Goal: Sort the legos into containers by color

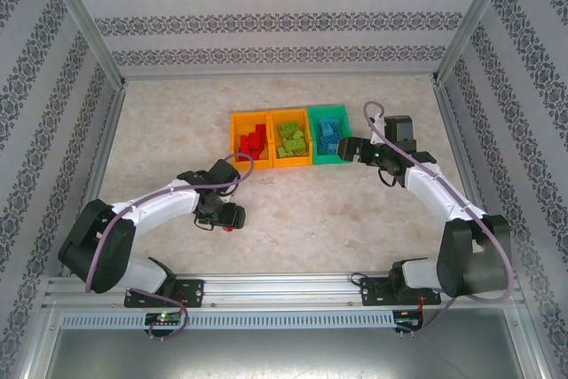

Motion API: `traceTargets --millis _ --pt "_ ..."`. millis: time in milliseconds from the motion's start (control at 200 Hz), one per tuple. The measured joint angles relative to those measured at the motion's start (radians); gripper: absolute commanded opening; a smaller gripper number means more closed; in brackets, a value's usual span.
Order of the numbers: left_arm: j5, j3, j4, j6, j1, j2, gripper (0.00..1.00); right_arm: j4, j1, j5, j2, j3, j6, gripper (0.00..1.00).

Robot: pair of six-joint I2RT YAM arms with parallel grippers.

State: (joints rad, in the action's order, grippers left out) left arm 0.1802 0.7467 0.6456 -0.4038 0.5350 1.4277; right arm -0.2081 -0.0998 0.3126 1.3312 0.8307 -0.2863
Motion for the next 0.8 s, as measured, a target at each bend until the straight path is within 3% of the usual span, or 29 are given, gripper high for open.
traceTargets --millis 420,605,799 --pt "0.005 0.011 -0.01 0.028 0.0 0.039 0.31 -0.001 0.019 -0.014 -0.01 -0.019 -0.007 0.98" --pt "0.002 0.066 0.002 0.03 0.0 0.038 0.25 -0.001 0.019 -0.014 -0.01 -0.021 -0.007 0.98" --pt "-0.051 0.293 0.026 0.051 -0.004 0.04 0.24 0.0 0.019 -0.019 -0.01 -0.025 -0.008 0.98"
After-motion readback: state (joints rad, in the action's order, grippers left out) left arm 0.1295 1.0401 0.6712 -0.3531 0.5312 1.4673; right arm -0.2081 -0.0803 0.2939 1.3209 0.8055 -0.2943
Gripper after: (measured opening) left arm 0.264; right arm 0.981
